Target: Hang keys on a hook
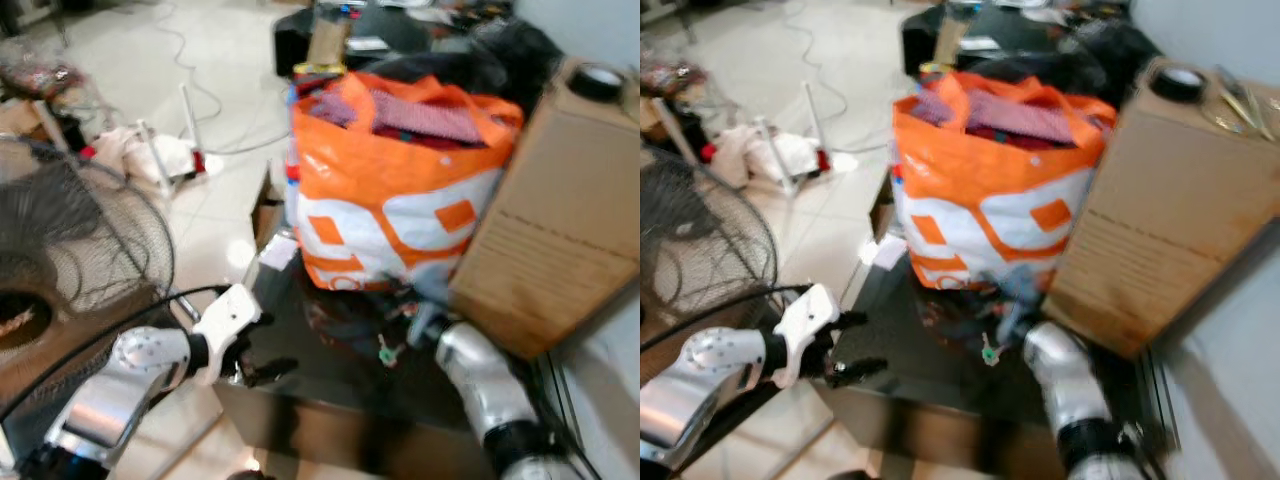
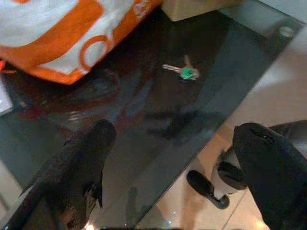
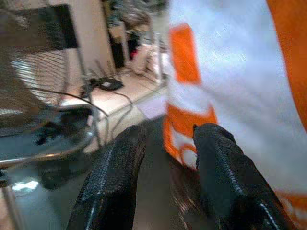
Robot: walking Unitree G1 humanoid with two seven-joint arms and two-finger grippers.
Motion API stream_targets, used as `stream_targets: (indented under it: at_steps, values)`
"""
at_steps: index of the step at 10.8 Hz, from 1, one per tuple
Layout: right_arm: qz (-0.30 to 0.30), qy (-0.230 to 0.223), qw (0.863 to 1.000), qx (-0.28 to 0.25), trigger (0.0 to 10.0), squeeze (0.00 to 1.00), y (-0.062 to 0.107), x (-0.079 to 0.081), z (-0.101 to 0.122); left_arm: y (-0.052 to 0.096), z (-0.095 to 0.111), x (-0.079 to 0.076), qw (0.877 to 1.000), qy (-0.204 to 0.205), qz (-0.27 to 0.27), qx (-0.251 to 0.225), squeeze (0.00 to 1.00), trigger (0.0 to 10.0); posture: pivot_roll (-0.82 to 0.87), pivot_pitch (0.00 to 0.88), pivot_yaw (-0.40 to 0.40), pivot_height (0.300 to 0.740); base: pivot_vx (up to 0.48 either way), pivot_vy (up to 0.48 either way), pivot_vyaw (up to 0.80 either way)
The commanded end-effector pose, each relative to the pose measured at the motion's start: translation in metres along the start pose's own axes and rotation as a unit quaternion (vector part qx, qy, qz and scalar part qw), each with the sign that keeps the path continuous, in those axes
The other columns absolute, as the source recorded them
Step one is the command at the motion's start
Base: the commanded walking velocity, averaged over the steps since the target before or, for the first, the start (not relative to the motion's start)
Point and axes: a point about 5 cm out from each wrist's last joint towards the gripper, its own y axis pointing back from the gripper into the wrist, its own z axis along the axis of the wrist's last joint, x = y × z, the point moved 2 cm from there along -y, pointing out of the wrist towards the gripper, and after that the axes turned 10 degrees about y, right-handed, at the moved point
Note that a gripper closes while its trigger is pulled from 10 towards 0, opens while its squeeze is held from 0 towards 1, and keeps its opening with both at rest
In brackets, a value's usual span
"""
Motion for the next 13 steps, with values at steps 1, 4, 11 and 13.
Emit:
stream_targets:
  at_steps: [1,4,11,13]
  values:
    - [0.01,0.01,1.0,-0.003,10.0,0.0,-0.004,0.0,0.016,-0.003,-0.001,-0.007,1.0,-0.007,-0.017,0.001,0.47,10.0,-0.1,0.0,0.044,0.74,0.0,0.0,0.0]
    - [0.048,0.006,0.997,0.054,10.0,0.0,0.007,0.019,0.013,-0.012,-0.002,-0.021,0.999,-0.007,-0.048,0.004,0.47,10.0,-0.15,0.0,0.036,0.74,0.0,0.0,0.0]
    - [-0.022,-0.002,0.971,0.237,10.0,0.0,0.013,0.039,-0.064,-0.004,-0.018,-0.036,0.998,0.014,-0.057,0.031,0.47,10.0,-0.11,0.0,-0.003,0.74,0.0,0.0,0.0]
    - [-0.053,-0.011,0.97,0.238,10.0,0.0,0.009,0.036,-0.068,-0.002,-0.018,-0.037,0.998,0.016,-0.055,0.032,0.48,10.0,-0.1,0.0,-0.005,0.74,0.0,0.0,0.0]
